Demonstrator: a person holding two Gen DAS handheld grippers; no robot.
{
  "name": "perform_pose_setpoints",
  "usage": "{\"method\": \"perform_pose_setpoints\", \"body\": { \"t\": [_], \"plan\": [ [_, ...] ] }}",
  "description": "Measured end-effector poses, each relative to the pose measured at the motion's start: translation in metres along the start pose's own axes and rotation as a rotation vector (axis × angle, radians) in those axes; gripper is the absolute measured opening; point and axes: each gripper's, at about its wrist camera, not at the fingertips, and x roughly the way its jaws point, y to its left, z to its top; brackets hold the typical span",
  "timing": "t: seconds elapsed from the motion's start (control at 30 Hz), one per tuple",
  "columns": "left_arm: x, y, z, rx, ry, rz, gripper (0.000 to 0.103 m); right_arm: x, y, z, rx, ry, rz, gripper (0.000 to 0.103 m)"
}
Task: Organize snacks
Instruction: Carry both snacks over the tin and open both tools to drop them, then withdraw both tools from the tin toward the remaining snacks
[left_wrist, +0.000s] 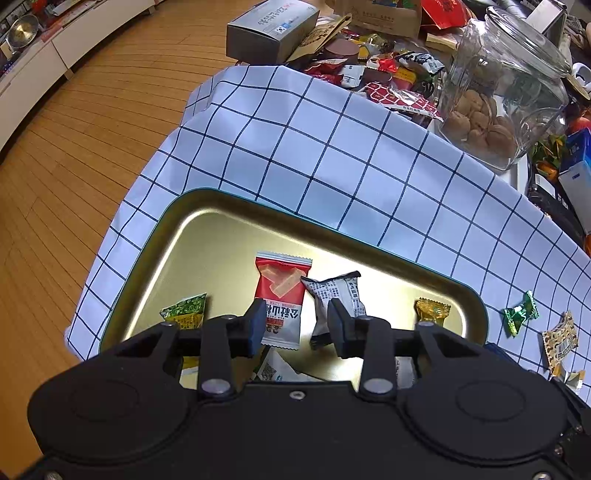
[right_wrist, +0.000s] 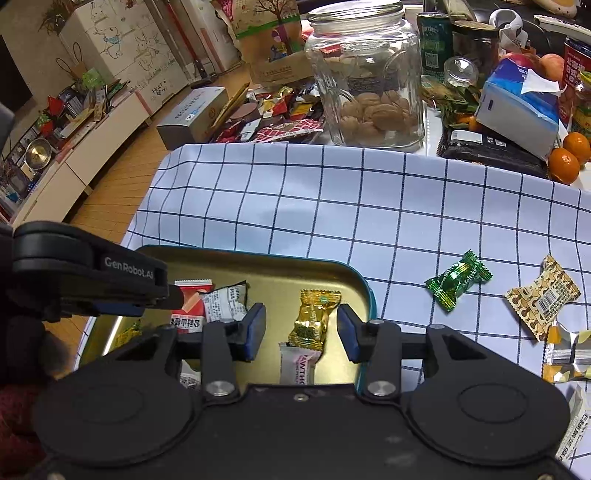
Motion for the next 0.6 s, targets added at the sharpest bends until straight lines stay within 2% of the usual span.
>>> {"method": "perform_pose_setpoints", "body": {
  "t": [0.33,0.6],
  "plan": [
    [0.002,-0.009,-0.001,0.013,0.013,0.019,0.046,0.004,-0.011,-0.005,-0.022,0.089,-0.056,0.050],
    [-0.001,-0.029,-0.004,0.029,0.010,0.004,0.046,-0.008,-0.031,-0.011,-0.041,0.099,-0.085,0.052]
  ]
}}
